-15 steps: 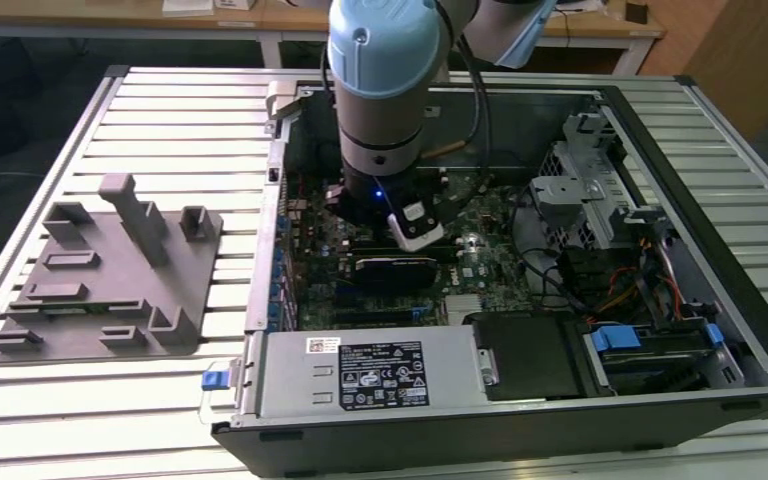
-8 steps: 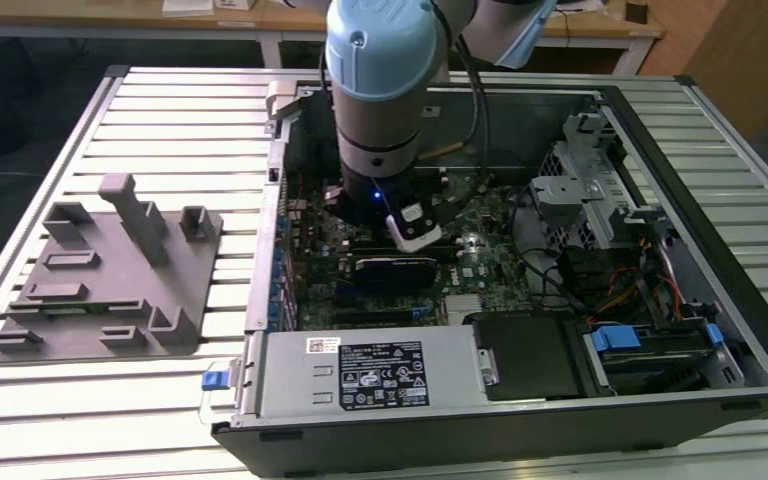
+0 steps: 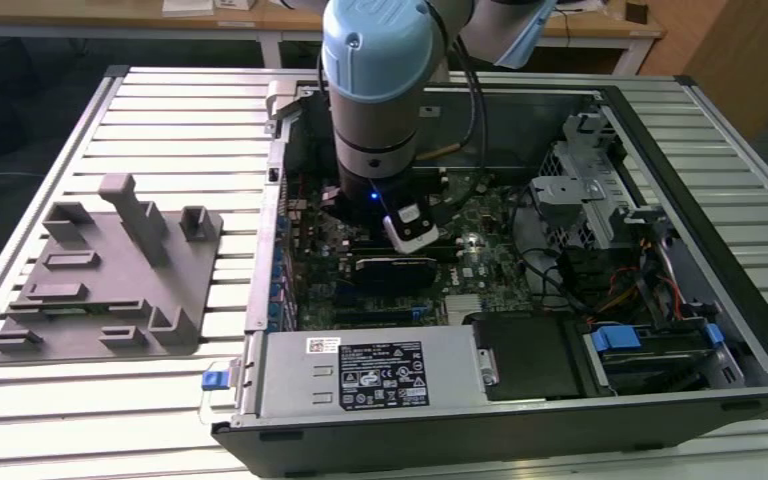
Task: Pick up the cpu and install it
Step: 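Install the second cpu locking lever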
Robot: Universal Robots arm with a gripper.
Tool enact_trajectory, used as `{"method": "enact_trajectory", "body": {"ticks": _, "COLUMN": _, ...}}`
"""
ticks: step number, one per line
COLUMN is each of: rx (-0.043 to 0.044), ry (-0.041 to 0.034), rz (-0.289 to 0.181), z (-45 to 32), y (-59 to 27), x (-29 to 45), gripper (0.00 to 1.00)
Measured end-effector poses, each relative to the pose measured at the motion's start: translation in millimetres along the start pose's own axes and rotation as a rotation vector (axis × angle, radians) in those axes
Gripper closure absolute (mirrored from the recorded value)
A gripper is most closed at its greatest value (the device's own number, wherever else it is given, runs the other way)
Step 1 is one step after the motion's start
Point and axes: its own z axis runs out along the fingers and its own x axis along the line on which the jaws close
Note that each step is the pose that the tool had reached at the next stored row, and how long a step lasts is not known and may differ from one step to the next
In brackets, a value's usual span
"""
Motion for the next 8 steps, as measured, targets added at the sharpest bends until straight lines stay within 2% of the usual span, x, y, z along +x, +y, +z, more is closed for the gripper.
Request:
{"method": "enact_trajectory", "body": {"ticks": 4, "rx": -0.0006, "ry": -0.0004, "rz": 0.000, "z": -0.9, "y": 0.3, "x": -0.1, "gripper": 0.89}}
{"method": "enact_trajectory", "body": {"ticks": 8, "rx": 0.0000, "ry": -0.0001, "rz": 0.000, "z": -7.5, "y": 1.7, "x": -0.2, "gripper": 0.89}}
